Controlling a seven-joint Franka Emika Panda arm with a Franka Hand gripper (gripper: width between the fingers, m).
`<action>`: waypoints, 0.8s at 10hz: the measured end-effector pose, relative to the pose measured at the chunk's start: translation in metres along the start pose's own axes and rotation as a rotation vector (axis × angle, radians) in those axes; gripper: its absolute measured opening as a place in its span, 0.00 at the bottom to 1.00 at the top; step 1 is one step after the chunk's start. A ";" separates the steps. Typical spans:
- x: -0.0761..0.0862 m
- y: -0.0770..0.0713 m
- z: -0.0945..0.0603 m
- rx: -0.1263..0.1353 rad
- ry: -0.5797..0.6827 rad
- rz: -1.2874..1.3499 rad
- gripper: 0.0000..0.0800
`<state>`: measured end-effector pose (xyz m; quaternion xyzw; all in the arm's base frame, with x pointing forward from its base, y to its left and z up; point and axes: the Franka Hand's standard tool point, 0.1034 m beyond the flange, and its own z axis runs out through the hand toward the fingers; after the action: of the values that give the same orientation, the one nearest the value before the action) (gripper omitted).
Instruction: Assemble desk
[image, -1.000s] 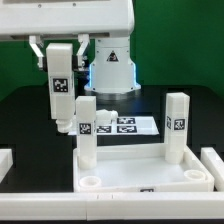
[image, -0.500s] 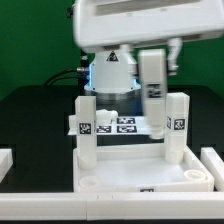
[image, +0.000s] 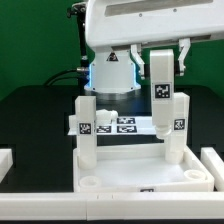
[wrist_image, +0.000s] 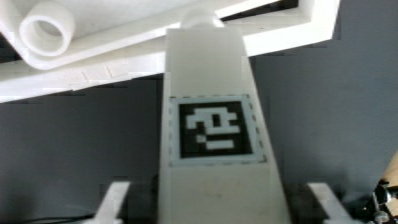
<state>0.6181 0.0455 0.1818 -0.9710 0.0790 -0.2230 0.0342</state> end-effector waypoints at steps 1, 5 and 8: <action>-0.004 -0.017 0.008 -0.003 0.021 -0.045 0.36; -0.024 -0.055 0.034 -0.015 0.038 -0.137 0.36; -0.025 -0.053 0.036 -0.018 0.035 -0.137 0.36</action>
Offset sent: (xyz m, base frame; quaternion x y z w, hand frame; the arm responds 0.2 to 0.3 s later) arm -0.0032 0.0089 -0.0163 -0.0994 0.0850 -0.0358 0.9908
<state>0.6191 0.1030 0.1440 -0.9704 0.0151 -0.2410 0.0089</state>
